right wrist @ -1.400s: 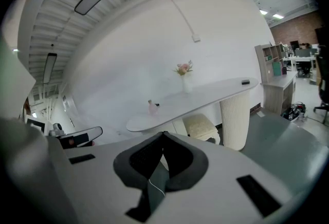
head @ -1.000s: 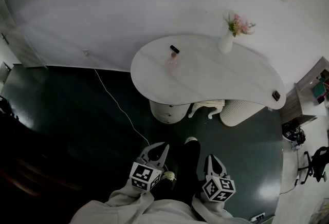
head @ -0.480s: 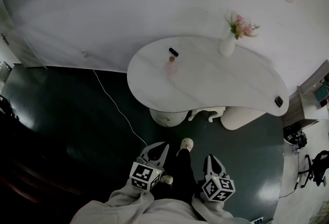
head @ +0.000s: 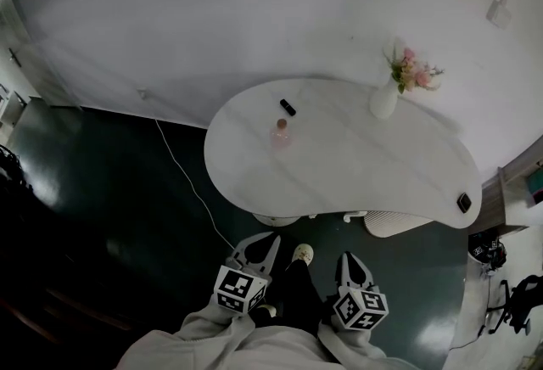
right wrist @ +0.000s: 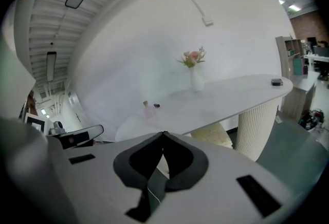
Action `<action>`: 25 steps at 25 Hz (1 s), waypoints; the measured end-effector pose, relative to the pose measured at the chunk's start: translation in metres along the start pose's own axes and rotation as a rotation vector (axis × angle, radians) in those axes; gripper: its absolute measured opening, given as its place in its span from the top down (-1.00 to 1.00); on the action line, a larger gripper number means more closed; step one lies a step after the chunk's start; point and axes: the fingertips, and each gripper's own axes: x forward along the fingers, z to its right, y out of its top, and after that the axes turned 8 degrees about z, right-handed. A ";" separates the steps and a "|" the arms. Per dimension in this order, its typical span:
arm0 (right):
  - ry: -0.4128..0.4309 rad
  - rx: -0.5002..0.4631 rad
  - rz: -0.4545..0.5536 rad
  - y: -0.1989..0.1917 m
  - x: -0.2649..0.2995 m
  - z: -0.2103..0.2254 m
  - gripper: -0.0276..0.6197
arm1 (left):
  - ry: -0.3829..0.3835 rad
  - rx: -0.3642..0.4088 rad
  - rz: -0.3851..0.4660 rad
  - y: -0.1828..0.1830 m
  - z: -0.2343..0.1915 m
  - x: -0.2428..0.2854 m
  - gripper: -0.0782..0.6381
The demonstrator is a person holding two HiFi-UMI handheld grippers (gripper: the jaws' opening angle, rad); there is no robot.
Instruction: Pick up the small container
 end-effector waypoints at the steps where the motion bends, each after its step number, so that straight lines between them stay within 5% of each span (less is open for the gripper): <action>1: 0.002 0.000 -0.001 0.004 0.007 0.004 0.76 | 0.004 -0.002 -0.001 0.001 -0.002 0.008 0.74; 25: 0.050 0.007 0.019 0.098 0.156 0.106 0.76 | 0.072 0.002 0.030 0.032 -0.040 0.190 0.74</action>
